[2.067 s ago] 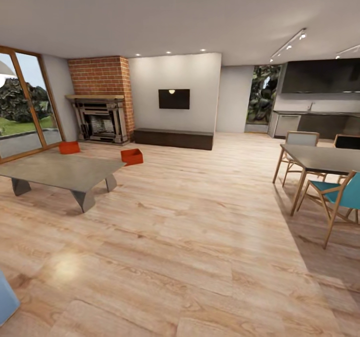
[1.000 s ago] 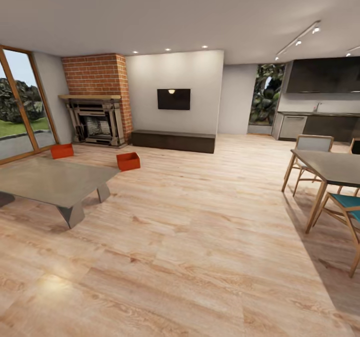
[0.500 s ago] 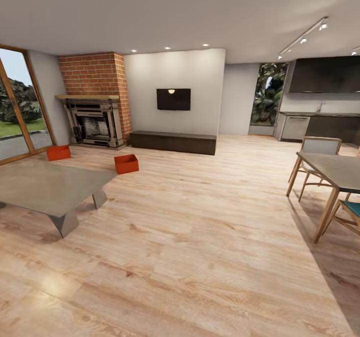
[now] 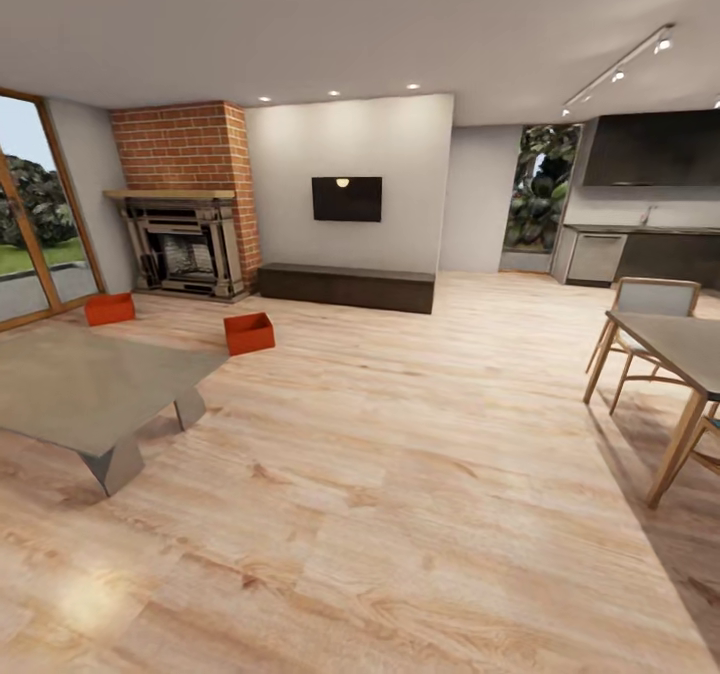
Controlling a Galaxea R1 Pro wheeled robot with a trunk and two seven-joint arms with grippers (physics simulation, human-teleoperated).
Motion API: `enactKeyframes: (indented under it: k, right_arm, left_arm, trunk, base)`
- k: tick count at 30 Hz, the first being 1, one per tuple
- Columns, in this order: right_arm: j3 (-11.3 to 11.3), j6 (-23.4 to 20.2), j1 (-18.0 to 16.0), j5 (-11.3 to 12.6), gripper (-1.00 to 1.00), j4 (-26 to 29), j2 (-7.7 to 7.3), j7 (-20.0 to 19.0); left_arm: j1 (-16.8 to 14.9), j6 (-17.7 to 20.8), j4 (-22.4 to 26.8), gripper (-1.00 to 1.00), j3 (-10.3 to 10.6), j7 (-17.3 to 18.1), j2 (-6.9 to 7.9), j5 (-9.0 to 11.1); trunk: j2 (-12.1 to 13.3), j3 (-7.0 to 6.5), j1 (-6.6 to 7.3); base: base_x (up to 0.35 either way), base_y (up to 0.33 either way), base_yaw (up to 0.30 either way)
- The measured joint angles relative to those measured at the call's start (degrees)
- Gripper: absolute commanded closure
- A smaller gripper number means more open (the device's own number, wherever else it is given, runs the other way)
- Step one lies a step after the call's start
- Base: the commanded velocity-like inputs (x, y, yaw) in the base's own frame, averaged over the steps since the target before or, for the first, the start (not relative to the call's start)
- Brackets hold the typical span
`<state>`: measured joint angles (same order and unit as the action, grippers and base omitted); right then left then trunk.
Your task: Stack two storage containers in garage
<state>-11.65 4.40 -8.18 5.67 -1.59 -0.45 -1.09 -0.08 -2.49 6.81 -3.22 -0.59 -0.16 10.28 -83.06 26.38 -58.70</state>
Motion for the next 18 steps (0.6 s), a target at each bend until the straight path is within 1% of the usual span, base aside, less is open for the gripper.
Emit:
enactKeyframes:
  k: [18]
  right_arm:
    - [0.0, 0.0, -0.01, -0.01, -1.0, 0.0, 0.0, -0.02]
  left_arm:
    - [0.0, 0.03, 0.0, -1.0, 0.0, -0.01, 0.0, 0.0]
  trunk:
    - [0.0, 0.0, 0.0]
  base:
    - [0.323, 0.0, 0.0]
